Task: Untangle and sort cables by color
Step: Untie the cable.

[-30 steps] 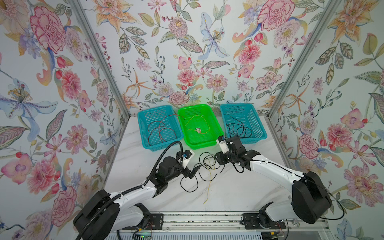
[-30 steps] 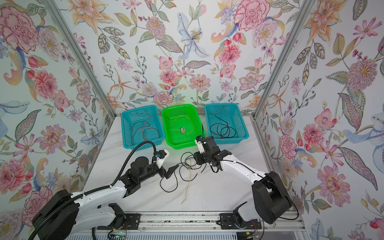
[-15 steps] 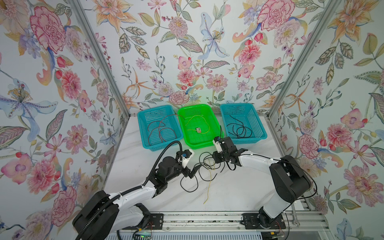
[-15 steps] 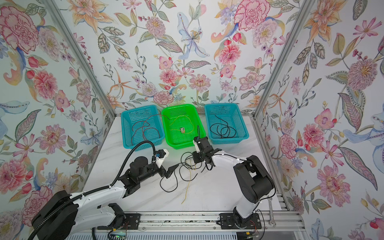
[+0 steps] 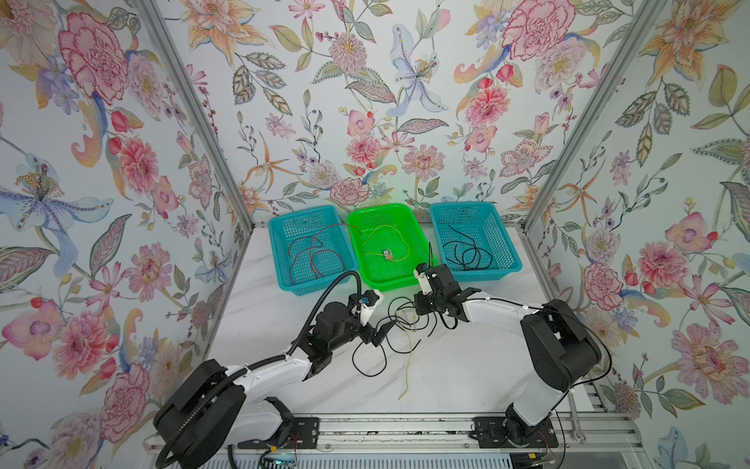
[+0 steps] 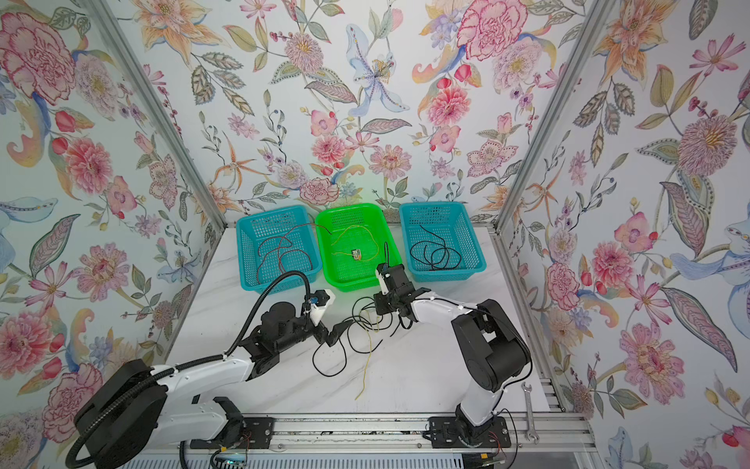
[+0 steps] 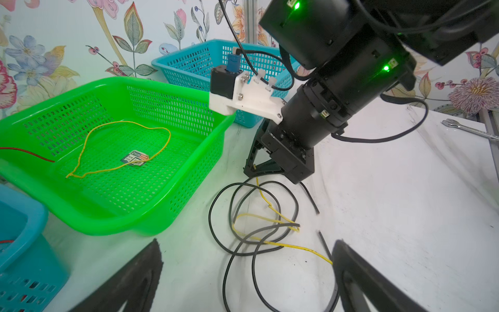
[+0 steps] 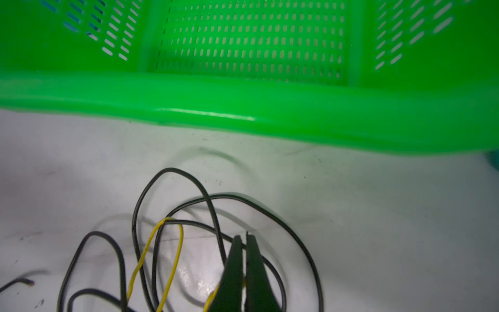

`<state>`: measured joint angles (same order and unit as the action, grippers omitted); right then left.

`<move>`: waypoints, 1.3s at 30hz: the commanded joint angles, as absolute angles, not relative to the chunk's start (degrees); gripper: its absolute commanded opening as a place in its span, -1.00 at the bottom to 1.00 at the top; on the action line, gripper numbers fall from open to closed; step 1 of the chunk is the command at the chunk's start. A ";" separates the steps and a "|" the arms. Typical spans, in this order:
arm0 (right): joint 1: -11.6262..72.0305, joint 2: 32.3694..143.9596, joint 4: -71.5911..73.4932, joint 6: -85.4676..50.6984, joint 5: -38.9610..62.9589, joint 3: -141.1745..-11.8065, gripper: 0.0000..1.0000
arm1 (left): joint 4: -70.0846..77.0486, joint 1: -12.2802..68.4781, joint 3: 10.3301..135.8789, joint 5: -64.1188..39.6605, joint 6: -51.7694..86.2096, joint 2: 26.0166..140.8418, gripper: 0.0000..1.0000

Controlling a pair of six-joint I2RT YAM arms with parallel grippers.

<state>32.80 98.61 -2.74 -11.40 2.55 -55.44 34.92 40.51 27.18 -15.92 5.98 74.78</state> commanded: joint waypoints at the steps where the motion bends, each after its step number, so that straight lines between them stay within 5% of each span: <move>1: 33.52 94.07 -4.89 -11.37 2.70 -55.53 -0.98 | 38.02 40.01 30.51 -17.29 6.62 80.05 0.98; 18: 39.51 75.30 -16.03 -12.47 2.45 -56.50 -1.00 | 48.72 43.46 38.64 -23.28 9.76 101.75 0.89; 30: 38.67 69.17 -20.41 -12.05 6.65 -62.96 -1.00 | 51.32 43.48 36.40 -26.28 10.50 105.67 0.05; 39: 36.14 64.52 -22.79 -12.62 10.25 -67.07 -1.00 | 51.41 43.42 36.83 -26.28 10.02 108.97 -0.22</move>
